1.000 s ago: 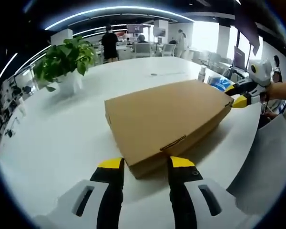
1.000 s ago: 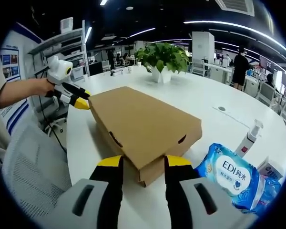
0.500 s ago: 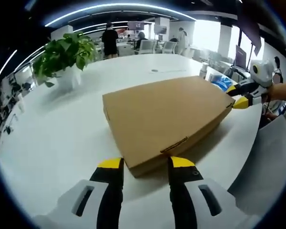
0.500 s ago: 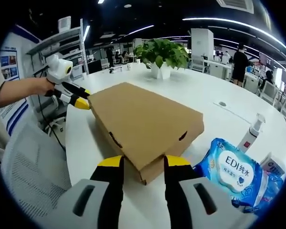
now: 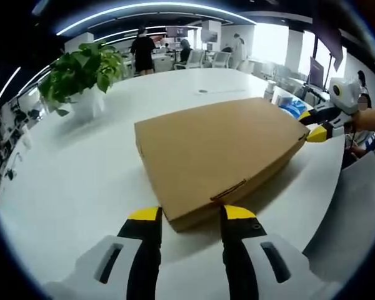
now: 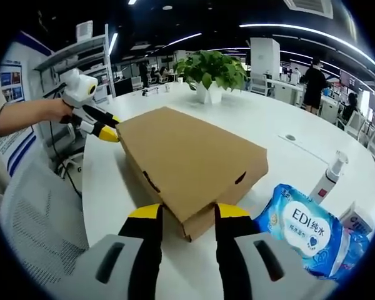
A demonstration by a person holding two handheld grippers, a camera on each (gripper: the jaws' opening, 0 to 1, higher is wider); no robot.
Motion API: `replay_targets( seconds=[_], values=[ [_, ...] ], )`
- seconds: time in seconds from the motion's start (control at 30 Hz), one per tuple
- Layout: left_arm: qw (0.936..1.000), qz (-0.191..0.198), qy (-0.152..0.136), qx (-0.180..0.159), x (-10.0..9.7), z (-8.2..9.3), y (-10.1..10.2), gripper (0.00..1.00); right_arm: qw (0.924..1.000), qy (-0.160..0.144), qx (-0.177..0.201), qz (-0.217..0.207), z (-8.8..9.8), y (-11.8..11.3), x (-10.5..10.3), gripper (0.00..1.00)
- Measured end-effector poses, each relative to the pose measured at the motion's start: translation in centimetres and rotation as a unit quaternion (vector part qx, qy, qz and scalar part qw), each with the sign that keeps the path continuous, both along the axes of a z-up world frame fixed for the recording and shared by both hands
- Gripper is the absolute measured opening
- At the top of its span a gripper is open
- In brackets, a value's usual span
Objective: Operate the shoe box by opening the lid, removing the specified soft item, and placing it in the target area until the item is outside and the box remains undamaged.
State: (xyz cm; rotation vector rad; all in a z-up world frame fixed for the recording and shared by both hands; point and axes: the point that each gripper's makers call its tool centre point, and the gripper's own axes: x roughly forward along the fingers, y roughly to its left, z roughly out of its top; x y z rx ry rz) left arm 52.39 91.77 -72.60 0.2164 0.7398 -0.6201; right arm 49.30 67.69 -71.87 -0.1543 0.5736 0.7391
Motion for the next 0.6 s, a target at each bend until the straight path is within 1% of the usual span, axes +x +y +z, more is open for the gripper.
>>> replay_targets(
  seconds=[0.27,0.6],
  values=[
    [1.0000,0.001,0.002,-0.003,1.1,-0.1,-0.4,0.37,1.0000,-0.001,-0.004,0.000,0.0,-0.4,1.2,0.30],
    [1.0000,0.000,0.003,-0.002,3.2,-0.1,-1.2,0.37,1.0000,-0.001,-0.007,-0.007,0.0,-1.2,3.1,0.30]
  ],
)
